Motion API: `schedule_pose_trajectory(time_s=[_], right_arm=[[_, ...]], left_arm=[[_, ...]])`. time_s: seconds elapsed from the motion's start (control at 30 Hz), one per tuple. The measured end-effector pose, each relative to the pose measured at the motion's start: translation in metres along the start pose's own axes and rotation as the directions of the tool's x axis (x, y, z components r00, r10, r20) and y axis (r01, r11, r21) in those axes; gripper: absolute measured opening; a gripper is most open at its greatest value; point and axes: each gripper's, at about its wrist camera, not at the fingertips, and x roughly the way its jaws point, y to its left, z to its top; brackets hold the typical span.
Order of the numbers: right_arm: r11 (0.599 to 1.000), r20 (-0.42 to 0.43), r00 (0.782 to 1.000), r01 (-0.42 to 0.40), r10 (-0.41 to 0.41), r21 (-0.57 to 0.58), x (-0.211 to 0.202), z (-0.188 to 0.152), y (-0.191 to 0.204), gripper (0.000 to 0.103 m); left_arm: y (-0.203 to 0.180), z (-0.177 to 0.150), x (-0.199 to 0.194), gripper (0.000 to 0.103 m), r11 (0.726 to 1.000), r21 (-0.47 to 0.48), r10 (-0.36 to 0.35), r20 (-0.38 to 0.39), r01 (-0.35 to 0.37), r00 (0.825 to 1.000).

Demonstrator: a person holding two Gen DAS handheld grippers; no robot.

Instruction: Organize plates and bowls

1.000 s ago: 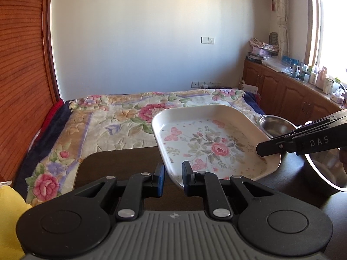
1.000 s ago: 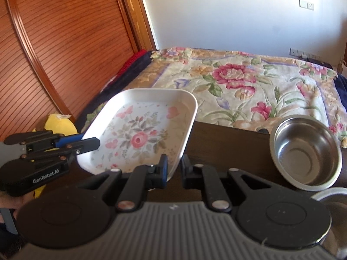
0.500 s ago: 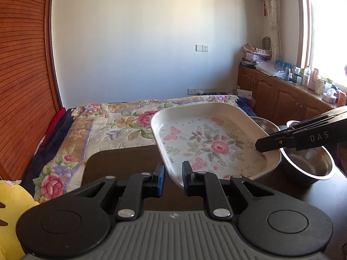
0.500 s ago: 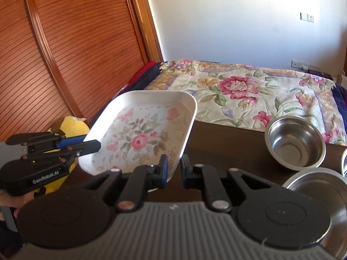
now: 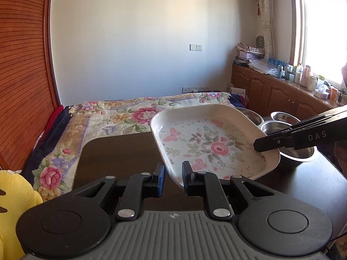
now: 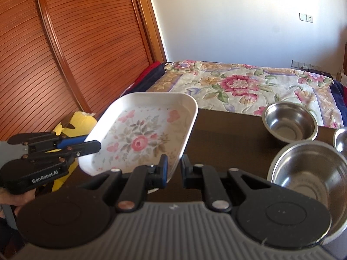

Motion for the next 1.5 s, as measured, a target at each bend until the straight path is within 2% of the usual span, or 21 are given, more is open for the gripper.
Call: schedule_pose_trajectory(time_s=[0.3,0.53,0.83,1.5], right_arm=[[1.0,0.013,1.0,0.008,-0.008,0.006,-0.021,-0.016,0.003,0.014],[1.0,0.015,1.0,-0.007,0.007,0.008,-0.033,-0.026,0.0,0.014],[1.0,-0.003,1.0,-0.017,0.017,-0.015,-0.026,-0.046,0.0,0.015],[0.998,-0.058,0.997,-0.056,0.054,-0.025,-0.027,-0.081,0.012,0.016]], left_arm=[[-0.014,-0.006,-0.018,0.019,1.0,0.013,-0.024,0.007,0.024,1.0],[-0.015,-0.024,-0.02,0.019,0.999,-0.008,-0.041,-0.014,0.041,0.999],[-0.018,-0.048,-0.015,0.018,0.999,-0.021,-0.042,-0.055,0.041,0.998],[-0.018,-0.081,-0.034,0.018,0.998,-0.056,-0.041,-0.073,0.037,0.996]])
